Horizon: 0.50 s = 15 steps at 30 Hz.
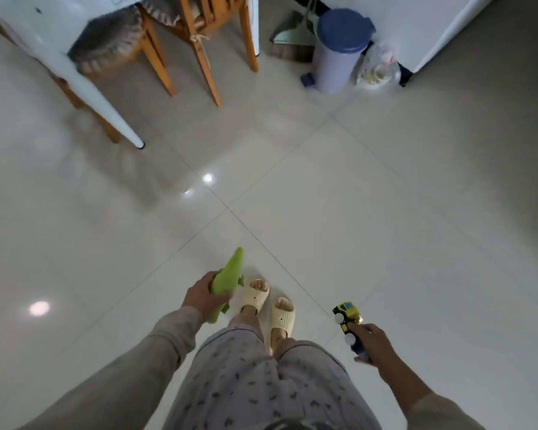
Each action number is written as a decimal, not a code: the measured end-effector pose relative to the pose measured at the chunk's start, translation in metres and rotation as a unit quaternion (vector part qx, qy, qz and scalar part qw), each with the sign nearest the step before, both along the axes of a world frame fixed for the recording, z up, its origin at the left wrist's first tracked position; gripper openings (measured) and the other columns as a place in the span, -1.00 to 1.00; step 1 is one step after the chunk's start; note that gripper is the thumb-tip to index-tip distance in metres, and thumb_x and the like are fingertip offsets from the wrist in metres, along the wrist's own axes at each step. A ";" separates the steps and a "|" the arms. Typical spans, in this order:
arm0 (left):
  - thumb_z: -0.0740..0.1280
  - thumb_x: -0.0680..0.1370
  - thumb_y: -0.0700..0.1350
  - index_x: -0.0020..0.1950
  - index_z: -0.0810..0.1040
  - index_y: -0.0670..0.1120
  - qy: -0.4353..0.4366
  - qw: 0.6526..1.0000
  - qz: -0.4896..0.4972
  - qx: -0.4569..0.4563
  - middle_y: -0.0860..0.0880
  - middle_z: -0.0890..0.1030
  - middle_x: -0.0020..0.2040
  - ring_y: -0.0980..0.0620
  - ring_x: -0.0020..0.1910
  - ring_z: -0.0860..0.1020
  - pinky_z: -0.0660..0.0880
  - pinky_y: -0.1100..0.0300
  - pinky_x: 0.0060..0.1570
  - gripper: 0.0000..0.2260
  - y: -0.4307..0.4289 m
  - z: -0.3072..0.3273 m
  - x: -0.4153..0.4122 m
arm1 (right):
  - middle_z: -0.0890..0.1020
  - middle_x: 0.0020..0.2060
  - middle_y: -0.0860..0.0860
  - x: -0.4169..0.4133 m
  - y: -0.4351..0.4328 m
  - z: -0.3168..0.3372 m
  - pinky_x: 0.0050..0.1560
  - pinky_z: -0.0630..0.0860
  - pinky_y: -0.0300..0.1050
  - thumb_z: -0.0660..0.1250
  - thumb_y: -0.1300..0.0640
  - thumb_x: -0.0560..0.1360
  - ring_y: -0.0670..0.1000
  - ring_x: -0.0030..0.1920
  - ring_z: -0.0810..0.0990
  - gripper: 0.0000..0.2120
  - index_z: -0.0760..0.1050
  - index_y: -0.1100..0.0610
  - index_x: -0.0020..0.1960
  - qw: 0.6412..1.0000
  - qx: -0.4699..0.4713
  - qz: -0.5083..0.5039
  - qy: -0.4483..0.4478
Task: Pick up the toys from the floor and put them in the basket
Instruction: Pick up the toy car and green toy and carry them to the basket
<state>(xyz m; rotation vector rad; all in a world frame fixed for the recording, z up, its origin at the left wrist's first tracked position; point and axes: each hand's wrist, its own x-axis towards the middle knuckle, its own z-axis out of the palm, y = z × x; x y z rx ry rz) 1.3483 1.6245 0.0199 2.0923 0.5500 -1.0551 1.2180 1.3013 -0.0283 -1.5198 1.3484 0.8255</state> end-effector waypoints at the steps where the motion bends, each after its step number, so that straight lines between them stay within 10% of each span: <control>1: 0.38 0.42 -0.12 0.27 0.49 -0.07 0.001 1.000 0.029 0.010 -0.19 0.68 -0.03 -0.09 -0.19 0.60 0.52 0.15 -0.19 -0.59 0.008 0.000 -0.014 | 0.52 -0.06 0.22 0.002 -0.005 0.001 -0.01 0.57 0.20 0.37 0.11 0.48 0.21 -0.12 0.52 -0.76 0.45 0.26 0.02 1.000 -0.003 0.020 -0.001; 6: 0.39 0.41 -0.11 0.27 0.48 -0.12 0.017 0.977 0.208 0.053 -0.20 0.67 -0.08 -0.12 -0.15 0.60 0.51 0.15 -0.20 -0.57 0.049 -0.001 -0.091 | 0.53 -0.12 0.18 0.021 0.004 0.007 -0.25 0.45 -0.15 0.38 0.05 0.45 0.13 -0.12 0.50 -0.75 0.45 0.21 -0.04 0.972 -0.027 0.233 -0.007; 15: 0.41 0.23 0.00 0.32 0.46 -0.23 0.030 0.877 0.477 0.047 -0.28 0.58 0.20 -0.26 0.15 0.54 0.39 0.07 0.04 -0.31 0.096 -0.004 -0.219 | 0.54 -0.19 0.06 0.110 0.117 0.018 -0.30 0.40 -0.16 0.39 0.01 0.41 0.00 -0.24 0.50 -0.79 0.45 0.10 -0.07 0.851 0.010 0.518 -0.083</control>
